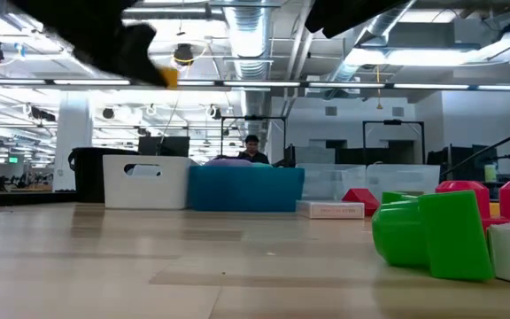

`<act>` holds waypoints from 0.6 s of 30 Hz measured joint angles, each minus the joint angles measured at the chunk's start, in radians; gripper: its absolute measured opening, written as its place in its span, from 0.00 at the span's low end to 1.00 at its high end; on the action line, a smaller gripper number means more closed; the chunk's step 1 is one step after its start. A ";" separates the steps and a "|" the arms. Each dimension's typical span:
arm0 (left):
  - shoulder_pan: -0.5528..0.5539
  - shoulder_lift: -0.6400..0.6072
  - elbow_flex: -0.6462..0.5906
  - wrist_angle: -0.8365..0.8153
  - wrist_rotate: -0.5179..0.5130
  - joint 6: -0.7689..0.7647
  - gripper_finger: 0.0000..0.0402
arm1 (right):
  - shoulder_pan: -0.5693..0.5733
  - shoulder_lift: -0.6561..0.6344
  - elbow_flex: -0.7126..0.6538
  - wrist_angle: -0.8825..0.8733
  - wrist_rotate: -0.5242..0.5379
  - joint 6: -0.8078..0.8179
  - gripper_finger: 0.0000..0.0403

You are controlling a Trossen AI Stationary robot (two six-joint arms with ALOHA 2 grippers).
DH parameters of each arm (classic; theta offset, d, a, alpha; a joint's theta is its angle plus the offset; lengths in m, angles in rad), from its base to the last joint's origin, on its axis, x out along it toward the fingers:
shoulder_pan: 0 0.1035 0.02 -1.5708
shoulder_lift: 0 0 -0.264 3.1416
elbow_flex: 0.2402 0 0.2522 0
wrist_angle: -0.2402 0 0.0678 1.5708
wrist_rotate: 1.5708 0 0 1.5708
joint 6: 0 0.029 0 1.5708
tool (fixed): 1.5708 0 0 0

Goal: Pick & Place Toys
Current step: Put the large yellow game piece into the white bin, then put the small yellow game piece into the right transparent bin

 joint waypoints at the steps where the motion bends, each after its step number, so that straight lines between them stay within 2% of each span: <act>1: 0.025 -0.038 -0.043 0.001 0.000 -0.019 0.34 | -0.001 0.000 0.000 0.001 0.000 0.000 0.50; 5: 0.127 -0.174 -0.216 0.060 0.016 -0.075 0.35 | -0.007 0.000 0.000 0.007 0.001 0.000 0.50; 8: 0.185 -0.254 -0.338 0.209 0.023 -0.078 0.37 | -0.017 0.000 0.000 0.010 0.001 0.000 0.50; 11: 0.222 -0.312 -0.436 0.389 0.071 -0.075 0.41 | -0.026 0.000 0.000 0.014 0.001 0.000 0.50; 14: 0.242 -0.338 -0.493 0.520 0.163 -0.065 0.46 | -0.034 0.000 0.000 0.017 0.001 0.000 0.50; 18: 0.248 -0.345 -0.504 0.617 0.257 0.065 0.53 | -0.036 0.000 0.000 0.017 0.001 0.000 0.50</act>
